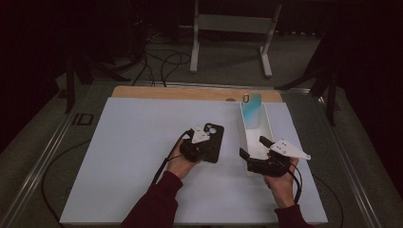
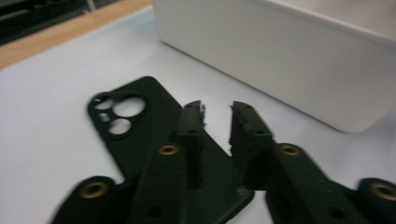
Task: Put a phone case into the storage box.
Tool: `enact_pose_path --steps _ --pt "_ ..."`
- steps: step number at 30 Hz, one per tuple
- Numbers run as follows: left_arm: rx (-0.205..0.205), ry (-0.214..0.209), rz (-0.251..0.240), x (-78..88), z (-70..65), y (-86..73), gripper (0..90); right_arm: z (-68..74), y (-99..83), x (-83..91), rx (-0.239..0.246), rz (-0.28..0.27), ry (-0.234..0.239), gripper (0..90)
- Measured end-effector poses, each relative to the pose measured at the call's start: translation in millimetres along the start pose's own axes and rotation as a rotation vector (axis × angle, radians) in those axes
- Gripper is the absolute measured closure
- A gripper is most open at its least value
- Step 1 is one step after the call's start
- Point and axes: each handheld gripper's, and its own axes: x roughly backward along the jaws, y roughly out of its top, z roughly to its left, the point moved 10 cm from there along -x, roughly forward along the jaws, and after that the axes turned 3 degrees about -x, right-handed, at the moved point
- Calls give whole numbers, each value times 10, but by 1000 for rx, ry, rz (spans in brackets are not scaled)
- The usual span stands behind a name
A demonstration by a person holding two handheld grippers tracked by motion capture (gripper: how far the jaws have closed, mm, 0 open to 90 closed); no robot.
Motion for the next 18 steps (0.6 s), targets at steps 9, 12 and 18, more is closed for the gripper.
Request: enact_pose_path --steps 9,12,18 --pt "12 -30 69 -258 -150 -69 900 25 32 12 4 -13 2 87" --pt "9 -37 107 -380 -227 -110 900 34 37 15 5 -14 4 87" --pt "2 -30 196 -535 -294 -241 900 5 38 32 -2 -19 0 87"
